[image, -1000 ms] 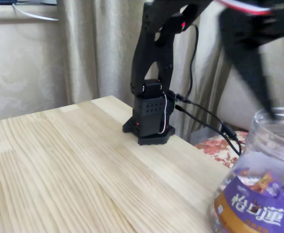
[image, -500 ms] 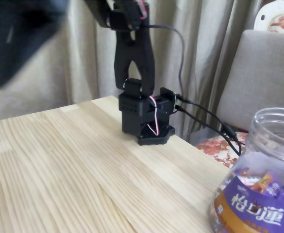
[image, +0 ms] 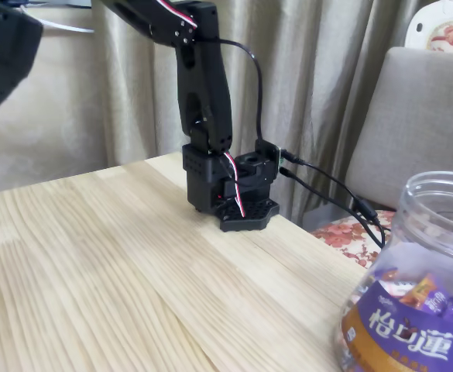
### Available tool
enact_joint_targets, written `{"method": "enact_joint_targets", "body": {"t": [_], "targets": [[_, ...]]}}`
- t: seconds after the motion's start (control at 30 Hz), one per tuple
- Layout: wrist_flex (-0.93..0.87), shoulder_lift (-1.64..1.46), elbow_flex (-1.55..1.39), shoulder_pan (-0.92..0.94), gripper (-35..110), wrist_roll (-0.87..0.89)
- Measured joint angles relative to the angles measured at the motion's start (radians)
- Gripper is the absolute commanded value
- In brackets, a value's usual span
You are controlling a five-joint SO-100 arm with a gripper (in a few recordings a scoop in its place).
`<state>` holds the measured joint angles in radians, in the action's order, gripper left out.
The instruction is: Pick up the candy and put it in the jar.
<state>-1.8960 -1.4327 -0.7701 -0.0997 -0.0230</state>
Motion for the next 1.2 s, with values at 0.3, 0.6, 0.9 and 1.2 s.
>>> {"method": "enact_joint_targets", "body": {"t": [0.3,0.6,0.9,1.2], "targets": [[0.469,-0.276,-0.749,-0.020,0,0.038],[0.836,-0.407,-1.270,0.031,0,0.130],[1.062,-0.537,-1.578,0.092,0,0.063],[1.192,-0.684,-1.782,0.091,0,0.054]]}}
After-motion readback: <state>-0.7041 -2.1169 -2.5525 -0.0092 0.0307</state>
